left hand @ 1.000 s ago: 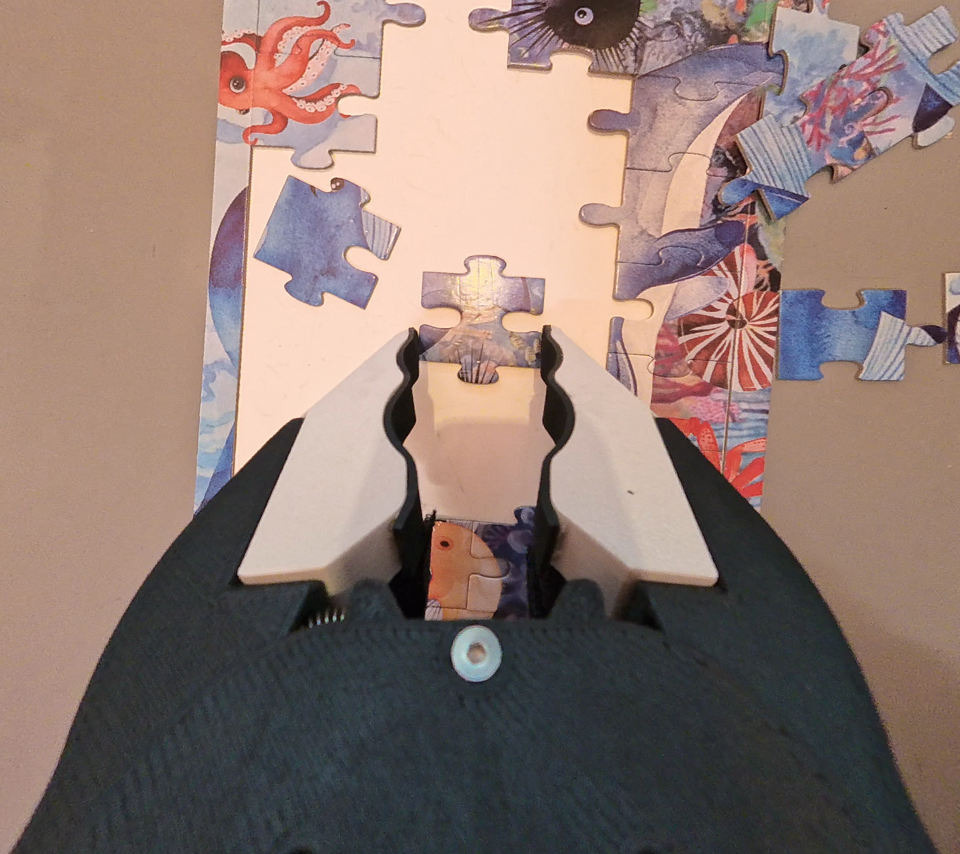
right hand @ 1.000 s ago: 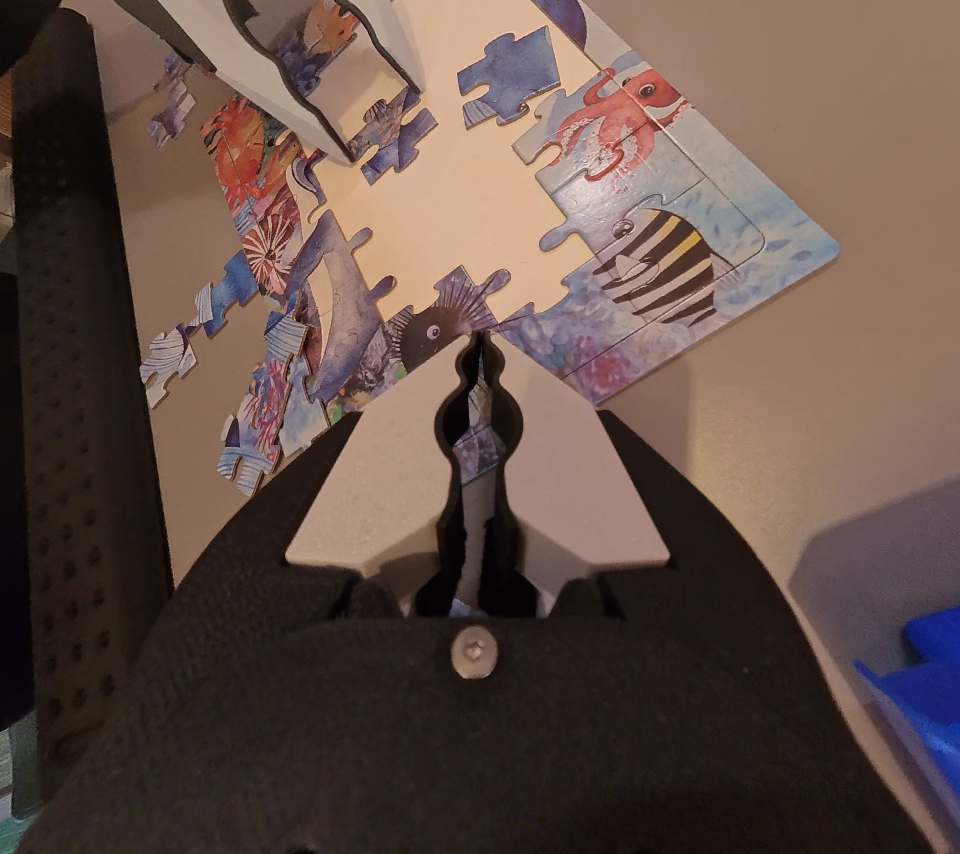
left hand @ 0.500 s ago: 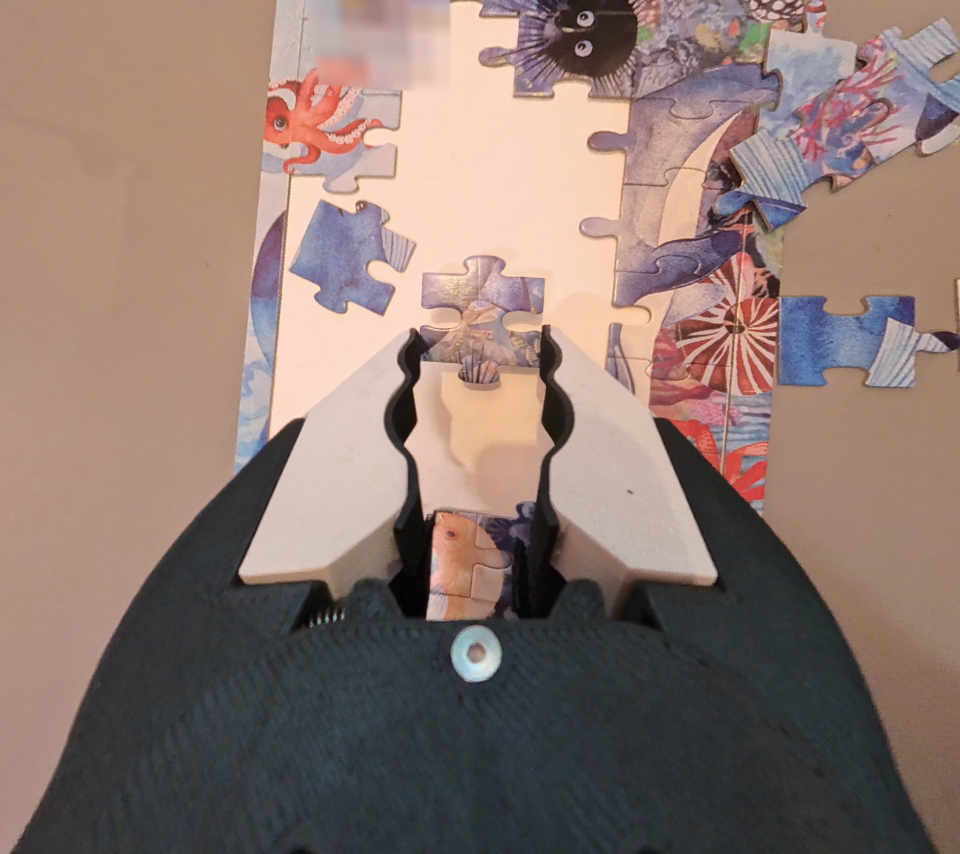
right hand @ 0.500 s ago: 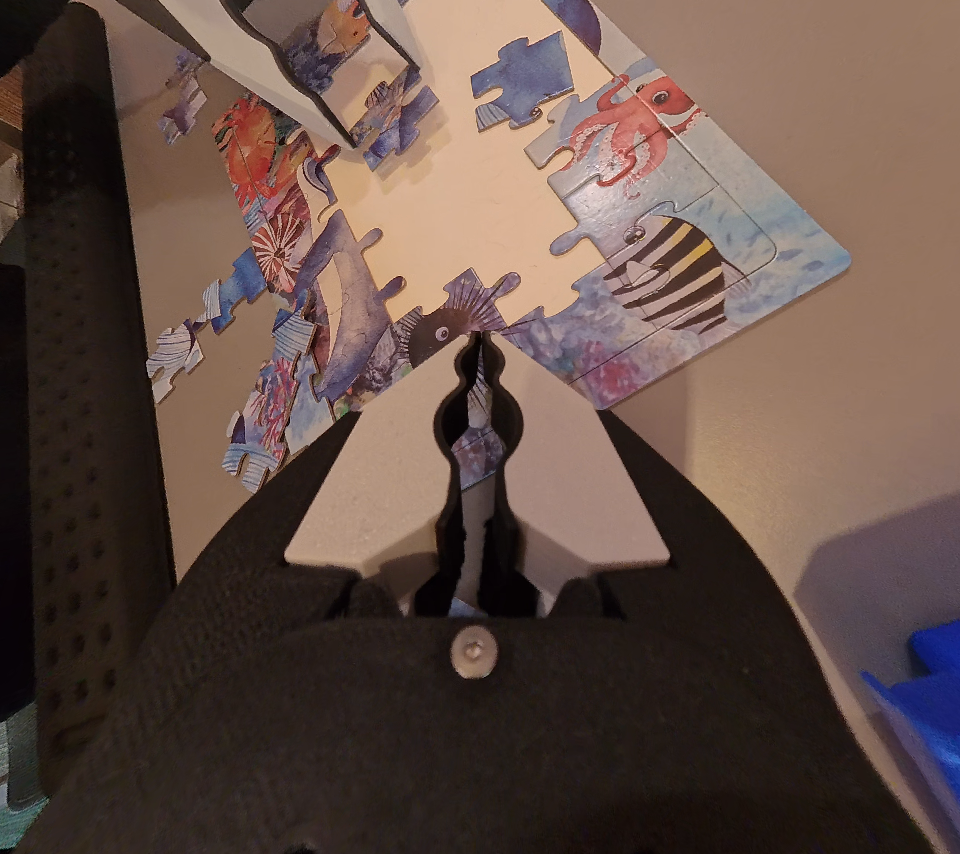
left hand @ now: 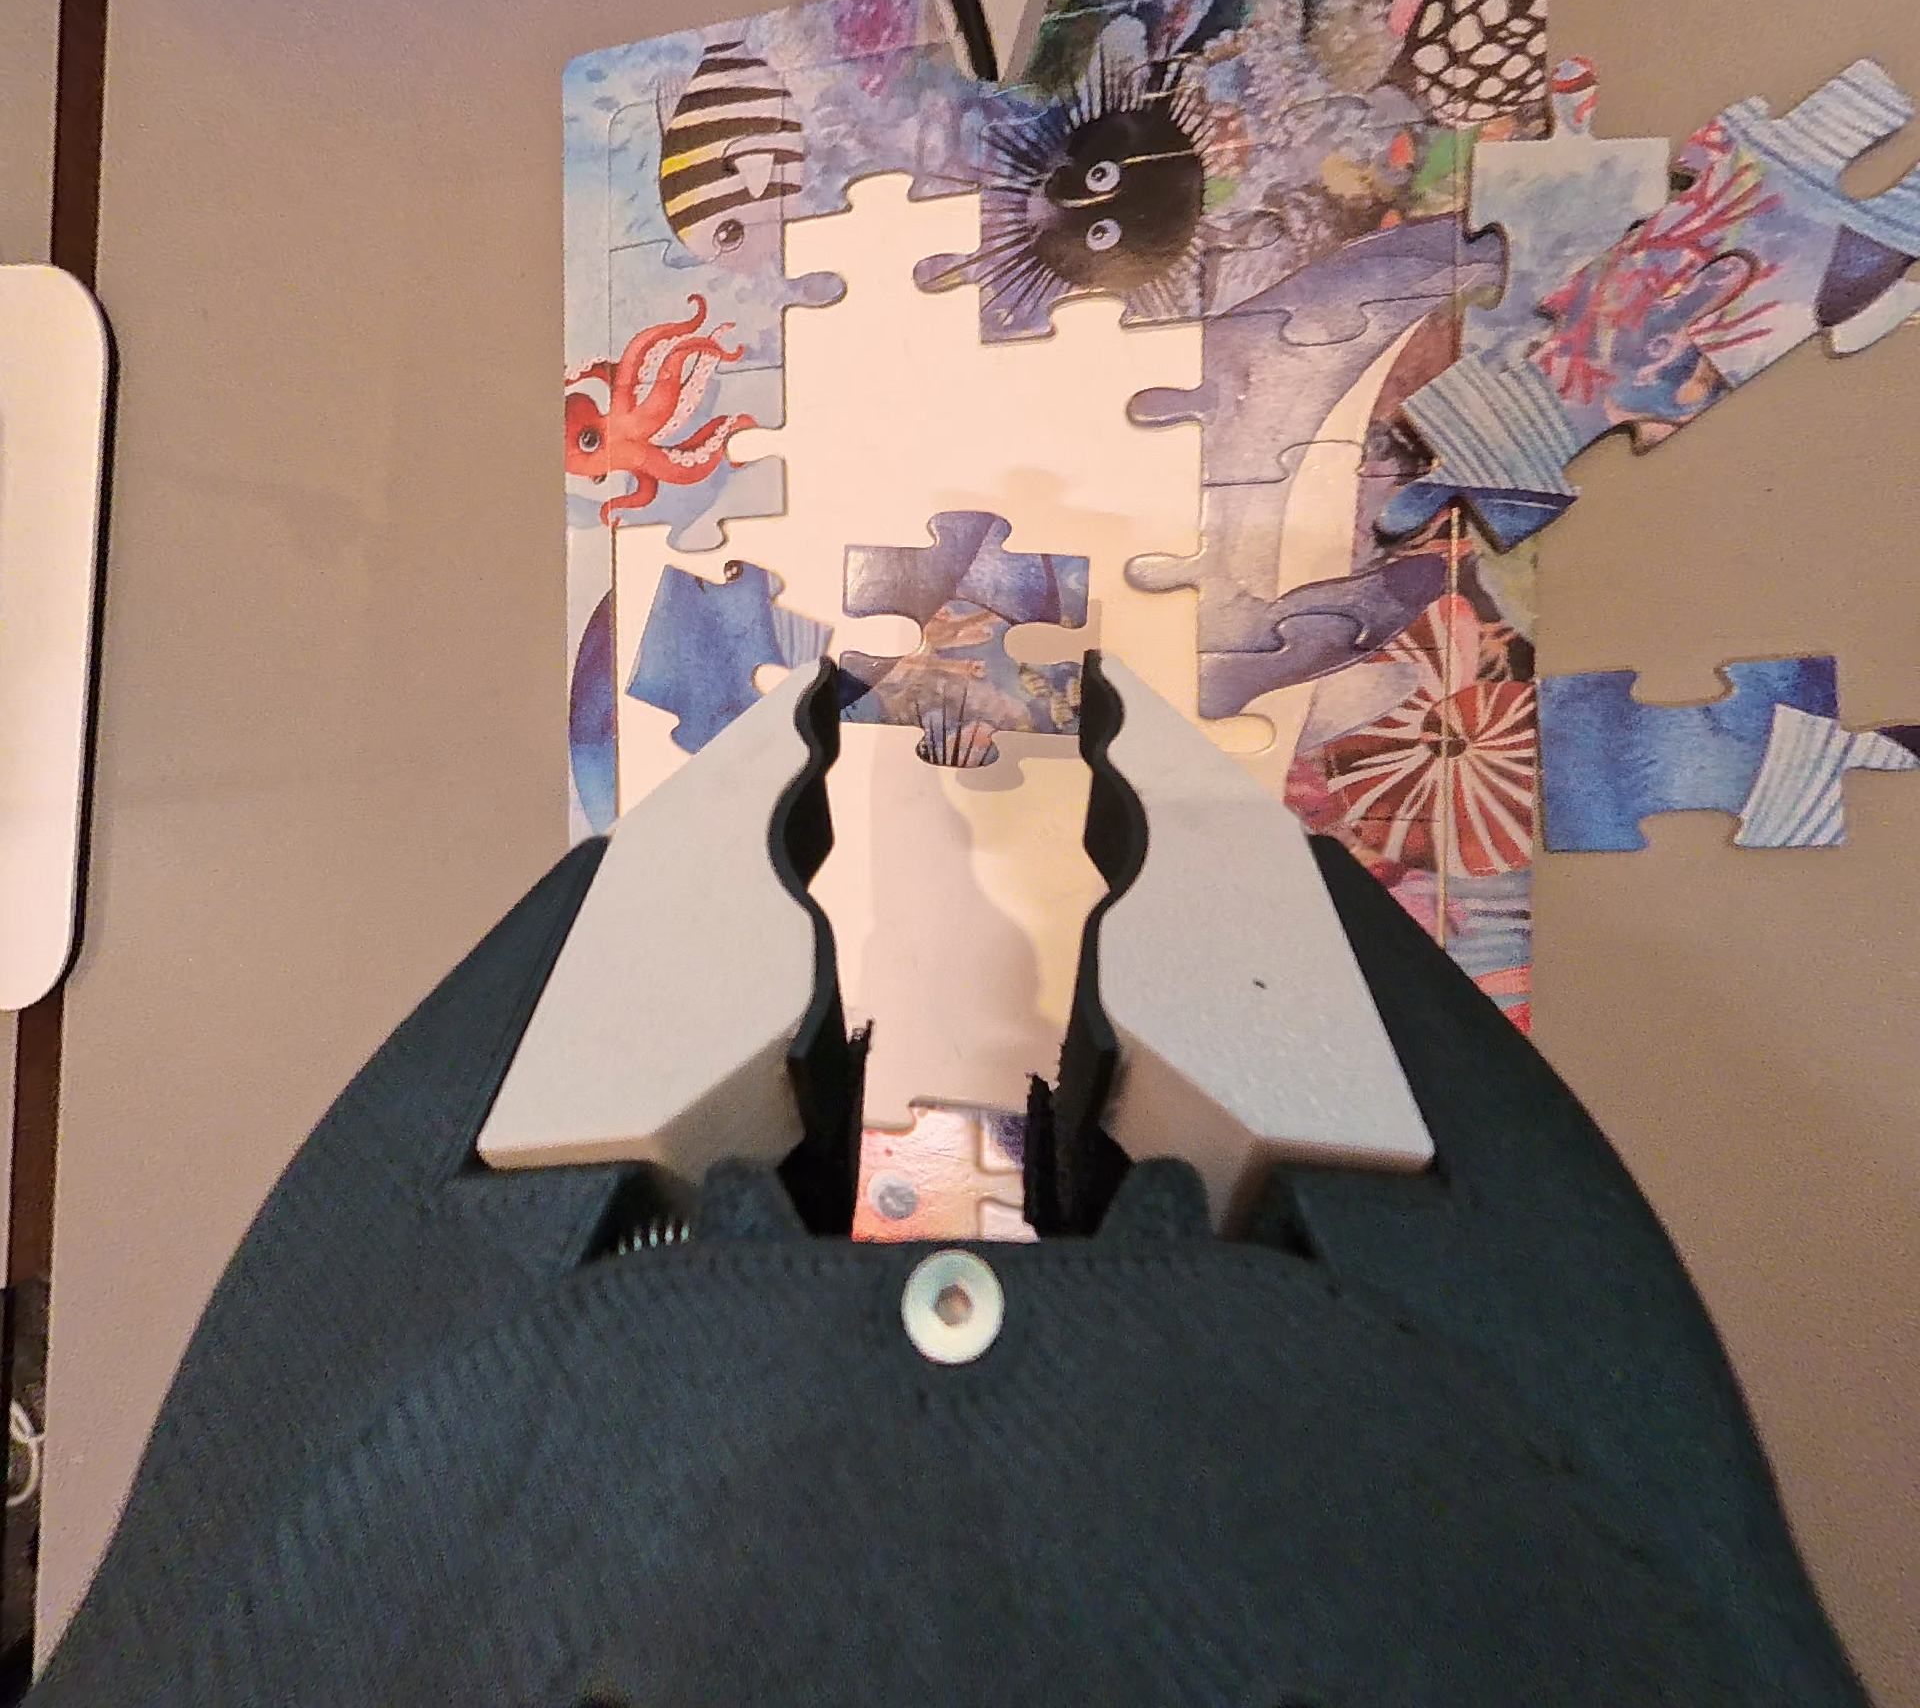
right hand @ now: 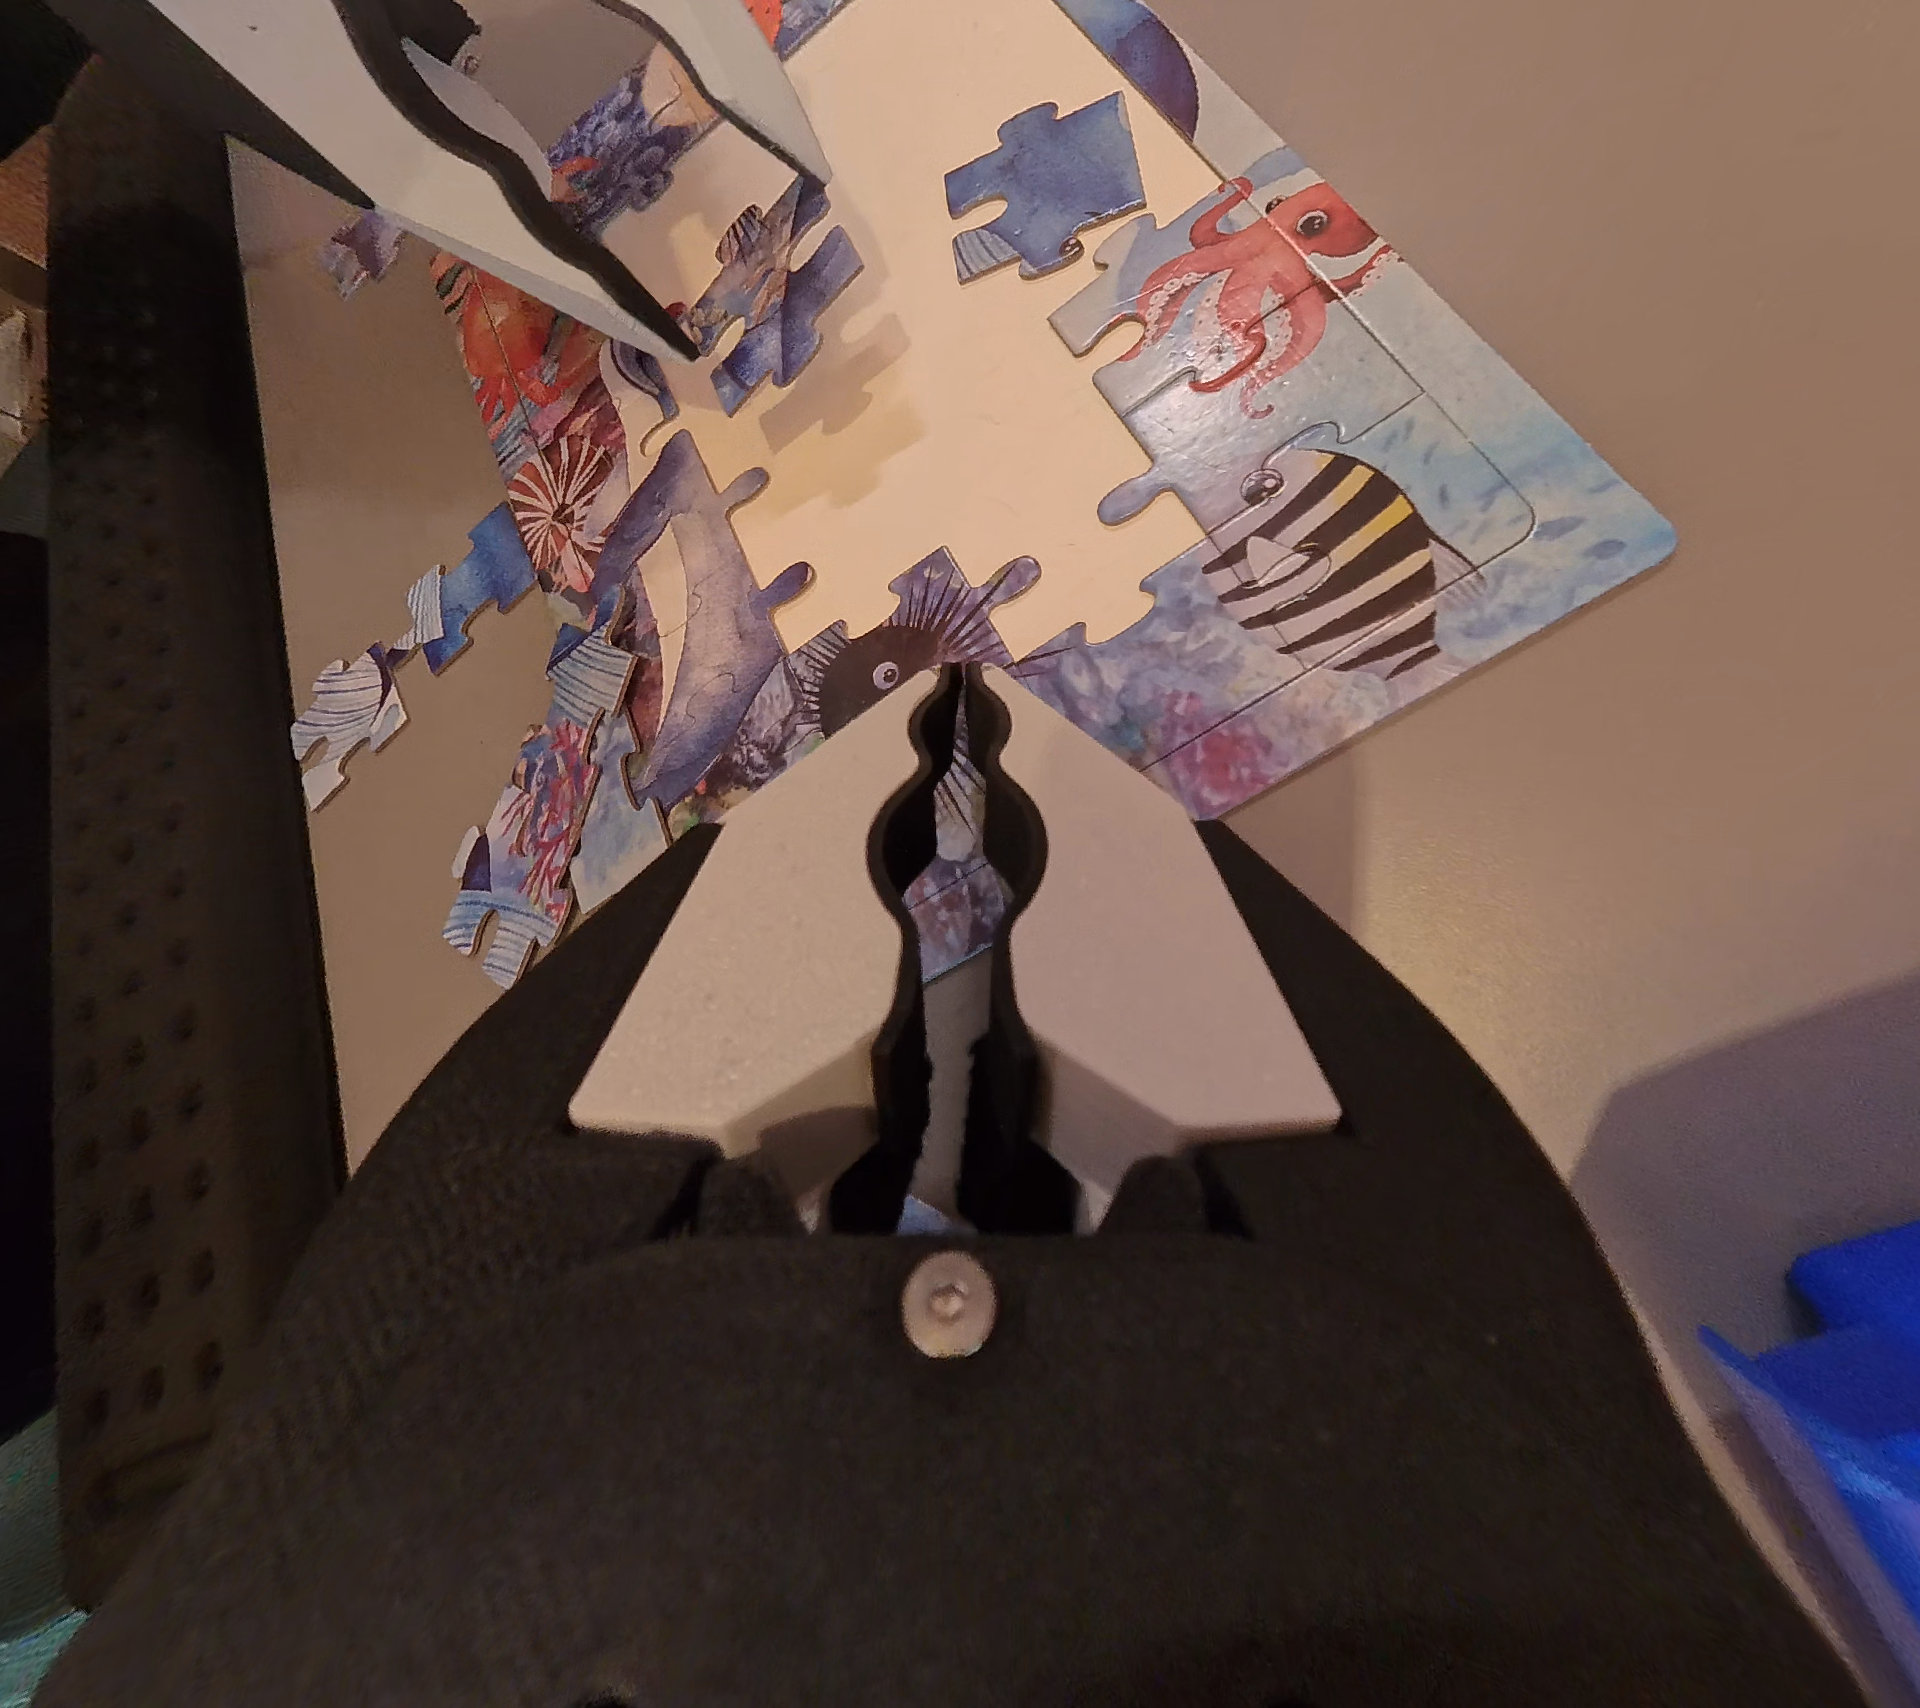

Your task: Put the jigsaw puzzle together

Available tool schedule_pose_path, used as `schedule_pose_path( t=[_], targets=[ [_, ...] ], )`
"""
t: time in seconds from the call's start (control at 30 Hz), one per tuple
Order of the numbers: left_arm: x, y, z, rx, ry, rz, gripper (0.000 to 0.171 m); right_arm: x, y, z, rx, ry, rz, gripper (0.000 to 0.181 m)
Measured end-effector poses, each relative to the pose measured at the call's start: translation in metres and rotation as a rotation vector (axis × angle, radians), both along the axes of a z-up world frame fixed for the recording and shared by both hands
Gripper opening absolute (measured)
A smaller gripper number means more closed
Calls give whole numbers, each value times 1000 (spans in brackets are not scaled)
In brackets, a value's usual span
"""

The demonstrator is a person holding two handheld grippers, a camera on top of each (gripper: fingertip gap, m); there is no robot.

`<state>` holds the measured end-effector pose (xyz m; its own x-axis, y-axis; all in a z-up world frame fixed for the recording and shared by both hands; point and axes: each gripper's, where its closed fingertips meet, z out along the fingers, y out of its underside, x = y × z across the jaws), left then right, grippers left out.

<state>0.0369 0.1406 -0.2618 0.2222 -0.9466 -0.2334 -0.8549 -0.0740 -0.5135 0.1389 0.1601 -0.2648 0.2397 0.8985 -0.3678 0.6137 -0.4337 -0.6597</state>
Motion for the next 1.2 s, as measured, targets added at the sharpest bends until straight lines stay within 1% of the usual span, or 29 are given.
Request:
schedule_pose_path(
  t=[0.17, 0.53, 0.93, 1.07, 1.2],
  targets=[
    [-3, 8, 0, 8, -4, 20, 44, 1, 1, 1, 3, 3, -6, 0],
    [20, 0, -8, -11, 14, -29, 44, 1, 1, 1, 2, 2, -6, 0],
    [25, 3, -6, 7, 30, -36, 44, 2, 2, 4, 10, 8, -12, 0],
    [26, 10, -4, 23, 27, -22, 44, 3, 6, 6, 20, 14, -30, 1],
    [30, 31, 1, 32, 5, 9, 44, 5, 13, 12, 37, 37, -69, 2]
  ],
)
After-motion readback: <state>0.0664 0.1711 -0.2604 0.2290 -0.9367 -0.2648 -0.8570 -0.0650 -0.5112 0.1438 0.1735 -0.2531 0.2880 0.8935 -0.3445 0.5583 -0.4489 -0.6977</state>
